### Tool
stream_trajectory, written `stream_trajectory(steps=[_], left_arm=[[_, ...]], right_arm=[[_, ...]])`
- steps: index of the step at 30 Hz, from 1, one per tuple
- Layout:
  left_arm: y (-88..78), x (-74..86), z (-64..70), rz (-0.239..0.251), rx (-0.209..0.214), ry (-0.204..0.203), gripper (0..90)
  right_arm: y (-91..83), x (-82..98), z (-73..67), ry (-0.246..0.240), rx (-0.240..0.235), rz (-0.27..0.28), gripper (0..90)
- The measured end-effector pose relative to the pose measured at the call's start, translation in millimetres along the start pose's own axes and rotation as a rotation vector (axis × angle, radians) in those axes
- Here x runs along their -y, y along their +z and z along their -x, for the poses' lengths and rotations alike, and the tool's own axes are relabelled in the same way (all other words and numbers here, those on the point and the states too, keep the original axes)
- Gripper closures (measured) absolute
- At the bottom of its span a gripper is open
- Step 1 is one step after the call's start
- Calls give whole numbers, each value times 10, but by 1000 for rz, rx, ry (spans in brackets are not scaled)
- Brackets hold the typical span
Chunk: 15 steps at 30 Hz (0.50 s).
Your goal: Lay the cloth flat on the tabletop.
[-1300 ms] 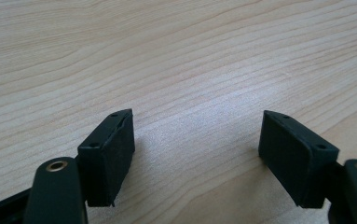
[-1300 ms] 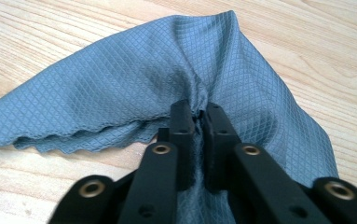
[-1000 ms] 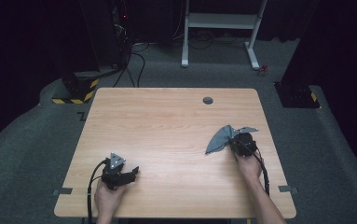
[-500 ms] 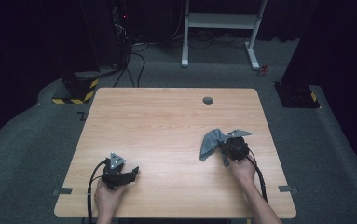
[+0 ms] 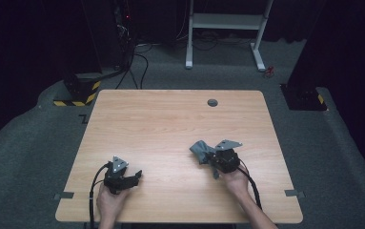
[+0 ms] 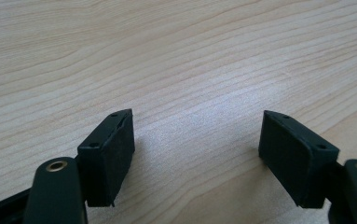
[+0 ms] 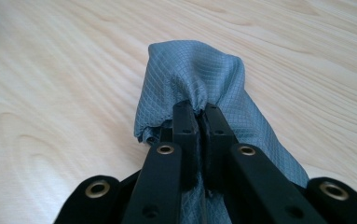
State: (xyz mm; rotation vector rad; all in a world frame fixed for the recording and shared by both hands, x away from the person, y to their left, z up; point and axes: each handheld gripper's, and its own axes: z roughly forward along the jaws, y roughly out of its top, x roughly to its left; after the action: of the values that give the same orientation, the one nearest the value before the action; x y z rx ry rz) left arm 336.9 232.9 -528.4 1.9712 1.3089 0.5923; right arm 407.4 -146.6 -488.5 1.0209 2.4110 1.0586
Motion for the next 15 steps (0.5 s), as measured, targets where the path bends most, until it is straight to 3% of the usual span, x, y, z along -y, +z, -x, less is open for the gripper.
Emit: stream_trajectory(steps=[4,10,15], left_arm=[[-2,0,-2,-3,0,3,271],[-2,-1,-1,-4,1,3,270],[-2,0,3,-3,4,8,270]], right_arm=[[41,-33,-162,-39,-34,2,863],[108,-74,-351,-50,-91,3,862],[171,-86,-454,-58,-112,7,859]])
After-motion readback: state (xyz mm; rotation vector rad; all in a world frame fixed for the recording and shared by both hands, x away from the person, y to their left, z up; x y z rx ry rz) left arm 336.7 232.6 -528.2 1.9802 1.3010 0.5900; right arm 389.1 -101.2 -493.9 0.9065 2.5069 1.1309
